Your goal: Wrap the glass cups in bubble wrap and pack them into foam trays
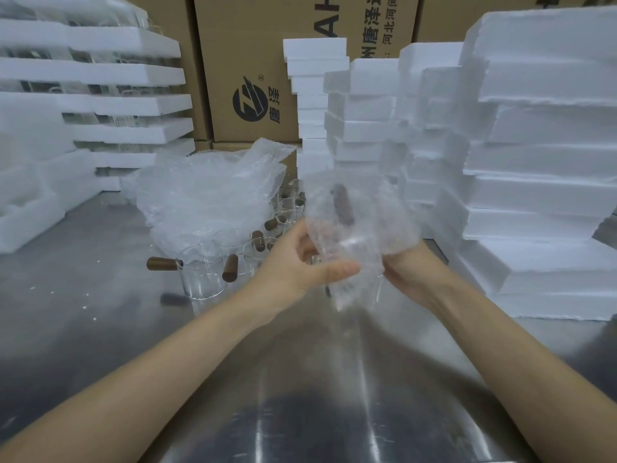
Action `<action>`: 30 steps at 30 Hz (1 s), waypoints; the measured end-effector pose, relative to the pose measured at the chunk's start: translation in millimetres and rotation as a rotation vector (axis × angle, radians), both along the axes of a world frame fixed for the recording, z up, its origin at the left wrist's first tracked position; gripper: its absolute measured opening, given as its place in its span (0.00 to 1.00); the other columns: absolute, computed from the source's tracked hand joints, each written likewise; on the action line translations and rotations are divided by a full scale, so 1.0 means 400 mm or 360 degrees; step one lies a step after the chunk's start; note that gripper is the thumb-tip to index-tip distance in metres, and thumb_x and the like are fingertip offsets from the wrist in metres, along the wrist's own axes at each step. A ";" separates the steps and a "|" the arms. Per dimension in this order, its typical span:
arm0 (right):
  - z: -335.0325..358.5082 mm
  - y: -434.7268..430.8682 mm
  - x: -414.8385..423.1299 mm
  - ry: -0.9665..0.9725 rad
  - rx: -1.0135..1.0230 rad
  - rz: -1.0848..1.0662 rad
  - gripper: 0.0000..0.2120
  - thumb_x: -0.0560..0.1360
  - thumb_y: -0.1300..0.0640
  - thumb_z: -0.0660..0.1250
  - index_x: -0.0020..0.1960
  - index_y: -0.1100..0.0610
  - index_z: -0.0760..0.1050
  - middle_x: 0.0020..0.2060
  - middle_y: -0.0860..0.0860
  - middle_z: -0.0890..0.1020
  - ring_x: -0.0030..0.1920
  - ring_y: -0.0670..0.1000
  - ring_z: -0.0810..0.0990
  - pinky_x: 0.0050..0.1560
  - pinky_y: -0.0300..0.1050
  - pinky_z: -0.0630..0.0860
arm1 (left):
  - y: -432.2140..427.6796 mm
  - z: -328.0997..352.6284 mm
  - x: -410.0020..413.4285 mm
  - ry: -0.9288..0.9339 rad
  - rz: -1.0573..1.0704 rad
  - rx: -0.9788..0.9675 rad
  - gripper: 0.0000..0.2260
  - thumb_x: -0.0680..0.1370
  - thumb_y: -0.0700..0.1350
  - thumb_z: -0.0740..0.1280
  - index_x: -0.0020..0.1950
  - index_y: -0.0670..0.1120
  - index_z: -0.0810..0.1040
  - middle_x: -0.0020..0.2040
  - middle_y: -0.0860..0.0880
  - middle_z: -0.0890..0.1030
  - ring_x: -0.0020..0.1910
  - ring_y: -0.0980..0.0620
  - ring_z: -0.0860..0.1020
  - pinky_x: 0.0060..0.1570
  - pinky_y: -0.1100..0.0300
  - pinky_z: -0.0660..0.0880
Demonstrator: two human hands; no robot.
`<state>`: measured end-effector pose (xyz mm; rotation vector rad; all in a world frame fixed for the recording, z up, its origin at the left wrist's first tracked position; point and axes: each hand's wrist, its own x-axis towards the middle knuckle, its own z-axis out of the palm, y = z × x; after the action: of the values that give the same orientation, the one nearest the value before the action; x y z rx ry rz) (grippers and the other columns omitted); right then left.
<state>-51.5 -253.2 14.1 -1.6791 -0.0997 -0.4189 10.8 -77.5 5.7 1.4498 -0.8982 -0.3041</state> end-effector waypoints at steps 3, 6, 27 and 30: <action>-0.046 -0.005 -0.011 0.0060 -0.0061 0.0014 0.22 0.76 0.77 0.57 0.32 0.55 0.71 0.20 0.40 0.76 0.24 0.34 0.74 0.27 0.25 0.68 | 0.004 -0.016 -0.008 -0.0180 -0.0155 0.0167 0.32 0.63 0.49 0.81 0.63 0.58 0.72 0.59 0.59 0.80 0.59 0.59 0.78 0.51 0.65 0.77; -0.014 0.011 -0.032 -0.0115 -0.0271 0.0102 0.13 0.67 0.65 0.65 0.42 0.47 0.77 0.30 0.31 0.80 0.34 0.30 0.77 0.35 0.23 0.71 | 0.004 -0.016 -0.001 -0.0170 -0.0112 0.0164 0.30 0.62 0.51 0.80 0.61 0.57 0.74 0.58 0.58 0.81 0.59 0.58 0.79 0.53 0.62 0.78; -0.005 0.004 -0.002 0.0121 -0.0446 0.0038 0.27 0.74 0.34 0.53 0.60 0.48 0.79 0.59 0.46 0.80 0.64 0.48 0.75 0.67 0.58 0.67 | 0.006 -0.007 0.025 0.0024 0.0357 -0.0008 0.30 0.60 0.55 0.78 0.59 0.51 0.73 0.56 0.54 0.82 0.55 0.58 0.80 0.53 0.60 0.76; 0.026 -0.004 -0.001 -0.0338 -0.0162 -0.0253 0.15 0.76 0.41 0.59 0.50 0.44 0.81 0.49 0.43 0.84 0.53 0.45 0.81 0.56 0.45 0.76 | 0.005 0.001 0.026 0.0039 0.0407 -0.0049 0.32 0.59 0.57 0.78 0.59 0.51 0.73 0.56 0.54 0.82 0.54 0.59 0.80 0.52 0.60 0.76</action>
<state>-52.0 -255.0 24.6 -1.7449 -0.1467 -0.7223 21.1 -75.5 6.0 1.5099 -0.6855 -0.1163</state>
